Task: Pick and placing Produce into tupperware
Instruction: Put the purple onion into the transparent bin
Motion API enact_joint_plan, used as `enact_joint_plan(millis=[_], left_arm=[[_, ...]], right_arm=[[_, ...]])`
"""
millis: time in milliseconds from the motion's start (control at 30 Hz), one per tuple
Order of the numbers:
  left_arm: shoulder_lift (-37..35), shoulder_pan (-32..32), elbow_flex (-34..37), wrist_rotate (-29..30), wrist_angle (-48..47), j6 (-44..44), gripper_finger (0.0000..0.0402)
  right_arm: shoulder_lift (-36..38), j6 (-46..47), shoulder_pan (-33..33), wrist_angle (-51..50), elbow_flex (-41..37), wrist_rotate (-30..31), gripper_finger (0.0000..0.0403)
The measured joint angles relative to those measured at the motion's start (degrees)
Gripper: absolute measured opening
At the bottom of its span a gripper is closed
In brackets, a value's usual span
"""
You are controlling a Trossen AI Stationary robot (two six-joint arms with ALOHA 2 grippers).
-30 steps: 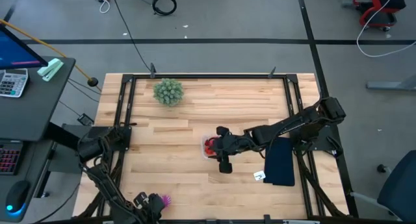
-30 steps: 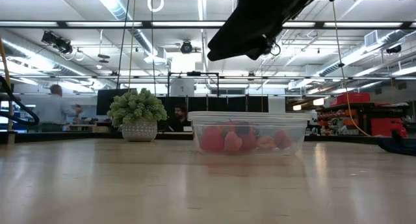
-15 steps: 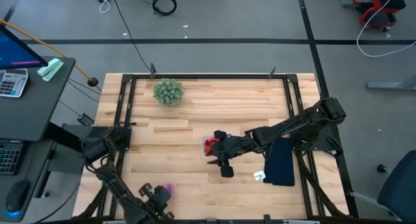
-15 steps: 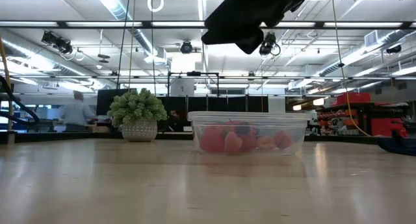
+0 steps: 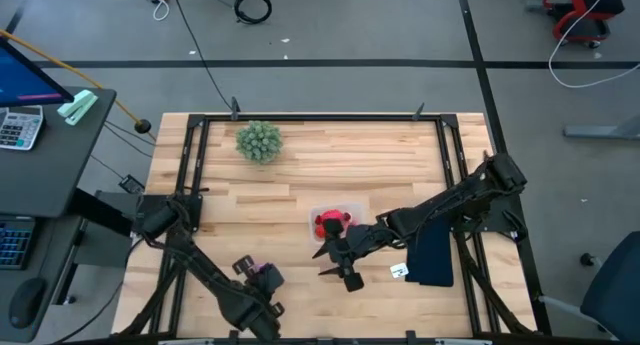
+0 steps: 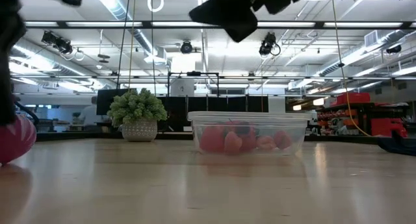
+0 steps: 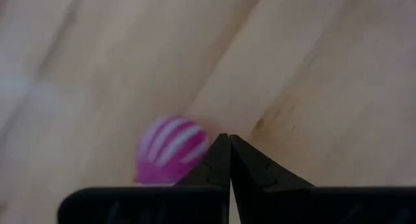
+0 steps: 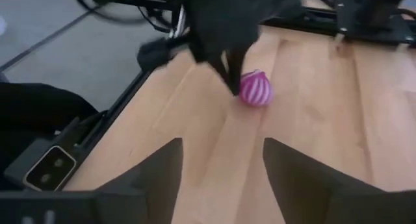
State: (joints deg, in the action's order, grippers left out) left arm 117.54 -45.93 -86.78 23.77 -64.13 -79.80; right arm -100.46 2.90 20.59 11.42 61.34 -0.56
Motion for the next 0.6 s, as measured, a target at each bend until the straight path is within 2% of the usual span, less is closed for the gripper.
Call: enact_joint_plan(millis=[167,267,367,467,533,600], left_arm=[[-7.4,-0.5,0.0,2.4,-3.6,0.3,0.0009],[-12.3,-2.4,0.0,4.3,-11.5,-4.3,0.0017],[-16.4,-4.6,0.0,8.9,-20.6,-9.2,0.0017],[-19.2,-5.8,0.0,12.6,-25.6,-11.7,0.001],[-20.3,-6.3,0.0,14.7,-25.8,-11.6,0.0008],[-20.9,-6.8,0.0,16.4,-25.8,-9.8,0.0009]], right_arm=[[-6.4,-0.5,-0.1,8.4,0.0,-0.2,0.0255],[-10.0,-0.6,-0.7,15.0,0.0,-0.1,0.0264],[-14.0,-0.6,-1.1,20.8,2.0,-0.1,0.0267],[-18.7,0.9,-1.1,21.1,7.9,-0.2,0.0268],[-22.4,1.6,-1.1,19.8,13.2,-1.1,0.0268],[-26.0,1.7,-1.0,15.1,18.5,-1.4,0.0268]])
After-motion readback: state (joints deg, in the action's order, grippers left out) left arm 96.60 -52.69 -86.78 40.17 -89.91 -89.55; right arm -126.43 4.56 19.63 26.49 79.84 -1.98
